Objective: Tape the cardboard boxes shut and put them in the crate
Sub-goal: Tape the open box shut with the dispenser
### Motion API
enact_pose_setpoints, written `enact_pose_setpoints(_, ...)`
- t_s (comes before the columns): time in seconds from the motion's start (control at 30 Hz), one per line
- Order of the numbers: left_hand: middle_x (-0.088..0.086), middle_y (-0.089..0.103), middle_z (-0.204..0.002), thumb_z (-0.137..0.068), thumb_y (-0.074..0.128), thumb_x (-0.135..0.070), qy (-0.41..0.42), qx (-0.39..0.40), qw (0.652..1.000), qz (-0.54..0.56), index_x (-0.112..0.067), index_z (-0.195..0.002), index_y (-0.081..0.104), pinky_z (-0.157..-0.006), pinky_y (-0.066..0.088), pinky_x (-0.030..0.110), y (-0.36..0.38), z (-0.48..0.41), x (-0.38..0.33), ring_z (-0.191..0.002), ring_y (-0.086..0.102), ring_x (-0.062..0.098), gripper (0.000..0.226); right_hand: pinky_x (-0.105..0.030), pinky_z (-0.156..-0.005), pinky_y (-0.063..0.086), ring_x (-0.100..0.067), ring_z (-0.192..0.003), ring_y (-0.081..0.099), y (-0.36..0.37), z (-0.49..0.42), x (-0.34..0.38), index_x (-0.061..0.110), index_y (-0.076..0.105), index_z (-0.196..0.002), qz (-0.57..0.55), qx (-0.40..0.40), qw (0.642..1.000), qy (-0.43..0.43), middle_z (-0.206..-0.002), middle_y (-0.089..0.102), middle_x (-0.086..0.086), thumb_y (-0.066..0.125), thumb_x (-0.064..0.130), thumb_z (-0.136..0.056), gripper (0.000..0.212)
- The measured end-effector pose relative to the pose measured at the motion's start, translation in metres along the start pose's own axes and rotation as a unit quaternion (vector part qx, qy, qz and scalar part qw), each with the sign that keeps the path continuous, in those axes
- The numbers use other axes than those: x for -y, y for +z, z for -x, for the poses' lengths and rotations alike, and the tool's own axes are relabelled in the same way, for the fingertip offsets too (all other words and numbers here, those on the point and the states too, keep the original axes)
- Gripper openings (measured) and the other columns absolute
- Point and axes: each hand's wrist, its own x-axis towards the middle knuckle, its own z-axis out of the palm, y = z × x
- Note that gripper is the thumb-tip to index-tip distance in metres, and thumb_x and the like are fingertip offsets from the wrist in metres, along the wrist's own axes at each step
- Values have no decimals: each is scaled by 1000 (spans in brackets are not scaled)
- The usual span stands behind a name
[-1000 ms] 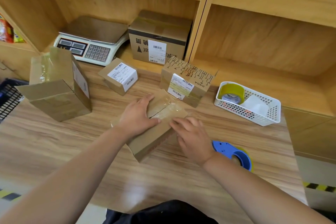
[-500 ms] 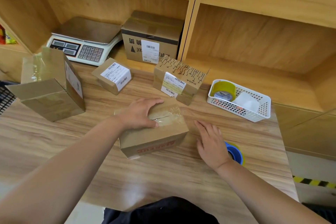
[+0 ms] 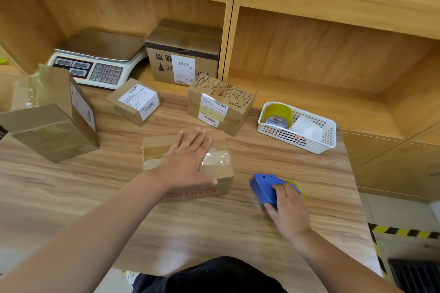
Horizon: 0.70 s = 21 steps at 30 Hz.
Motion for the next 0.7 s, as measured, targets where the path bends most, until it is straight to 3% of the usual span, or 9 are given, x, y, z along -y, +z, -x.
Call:
enact_pose_setpoints(0.17,2,-34,-150,-70,48,-79,3,5,999,-40,-15,-145,-25,-115,-18,45,6,4,-1,-138,-33,15,123,-38,-61,53,-27,-64,62,-4,-5,5,7,64,-87,30,12,999,26,-75,62,-6,92,33,-43,58)
enact_pose_setpoints(0.27,0,-33,-150,-75,52,-69,14,9,999,-48,-15,-146,-23,-115,-18,44,3,5,6,-139,-31,14,117,-34,-62,50,-23,-56,61,-10,-6,13,1,63,-107,43,44,997,50,-64,62,-3,90,38,-48,75)
enact_pose_setpoints(0.33,-2,-32,-151,-77,53,-64,26,13,998,-55,-16,-147,-22,-115,-18,43,0,6,13,-140,-29,13,113,-31,-73,46,-19,-74,63,-12,-6,20,4,37,-141,58,80,992,73,-82,65,-1,72,44,-74,85)
enact_pose_setpoints(0.4,-1,-29,-153,-78,55,-61,38,16,997,-58,-17,-147,-22,-115,-18,43,-1,6,21,-141,-28,12,112,-26,-71,42,-16,-89,60,-9,-5,23,11,4,-152,62,86,991,78,-101,61,0,52,40,-92,83)
enact_pose_setpoints(0.43,-1,-28,-154,-78,56,-59,45,19,997,-57,-17,-147,-21,-115,-18,42,-3,6,25,-140,-28,12,112,-25,-67,41,-16,-90,60,-8,-5,25,14,-3,-152,50,89,991,88,-104,60,0,49,38,-94,82)
enact_pose_setpoints(0.57,-2,-28,-154,-79,61,-54,73,35,995,-51,-20,-148,-20,-114,-19,39,-8,4,40,-139,-28,9,112,-26,-61,41,-18,-91,62,-13,-6,32,18,-5,-152,13,97,983,153,-107,61,0,50,33,-95,80)
enact_pose_setpoints(0.7,-3,-27,-155,-78,65,-52,88,37,994,-55,-20,-148,-19,-114,-19,38,-12,4,51,-140,-27,9,114,-28,-69,44,-21,-95,63,-22,-11,42,21,-1,-152,10,98,977,191,-104,65,0,50,36,-95,78)
